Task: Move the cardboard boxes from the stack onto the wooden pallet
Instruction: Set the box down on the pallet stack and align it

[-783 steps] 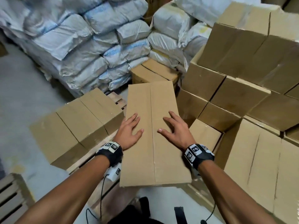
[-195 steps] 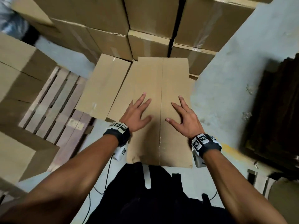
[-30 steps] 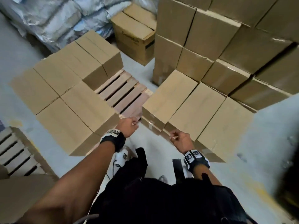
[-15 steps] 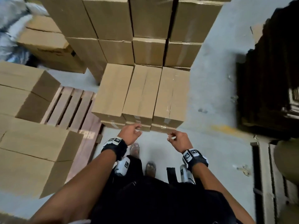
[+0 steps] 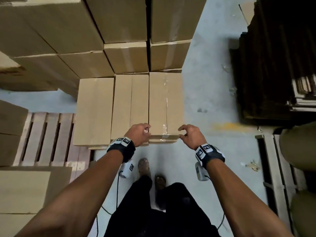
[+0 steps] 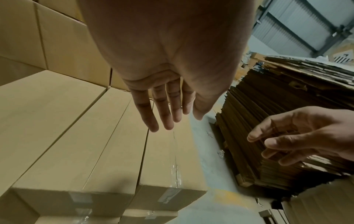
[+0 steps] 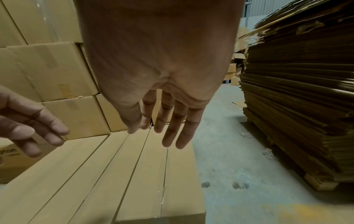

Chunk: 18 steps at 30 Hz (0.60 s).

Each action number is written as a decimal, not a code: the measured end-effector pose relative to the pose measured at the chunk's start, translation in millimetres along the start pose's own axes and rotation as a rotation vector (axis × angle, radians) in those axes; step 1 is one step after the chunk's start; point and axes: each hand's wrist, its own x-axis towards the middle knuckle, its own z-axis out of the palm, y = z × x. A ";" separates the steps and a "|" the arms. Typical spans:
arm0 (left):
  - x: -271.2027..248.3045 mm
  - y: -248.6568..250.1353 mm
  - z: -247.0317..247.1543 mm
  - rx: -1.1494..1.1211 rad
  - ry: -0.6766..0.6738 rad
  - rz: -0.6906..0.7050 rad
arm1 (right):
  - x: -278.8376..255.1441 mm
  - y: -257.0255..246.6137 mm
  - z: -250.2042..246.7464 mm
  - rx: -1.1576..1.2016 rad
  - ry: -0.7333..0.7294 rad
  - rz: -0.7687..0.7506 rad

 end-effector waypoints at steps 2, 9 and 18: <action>26.4 1.4 -2.3 0.041 -0.012 -0.013 | 23.3 6.2 -3.2 -0.004 0.001 0.008; 126.4 -20.5 21.7 0.080 -0.033 -0.044 | 120.6 53.0 5.6 -0.039 -0.031 -0.024; 258.5 -85.5 117.5 0.175 0.098 0.006 | 262.1 143.8 90.0 -0.149 0.032 -0.153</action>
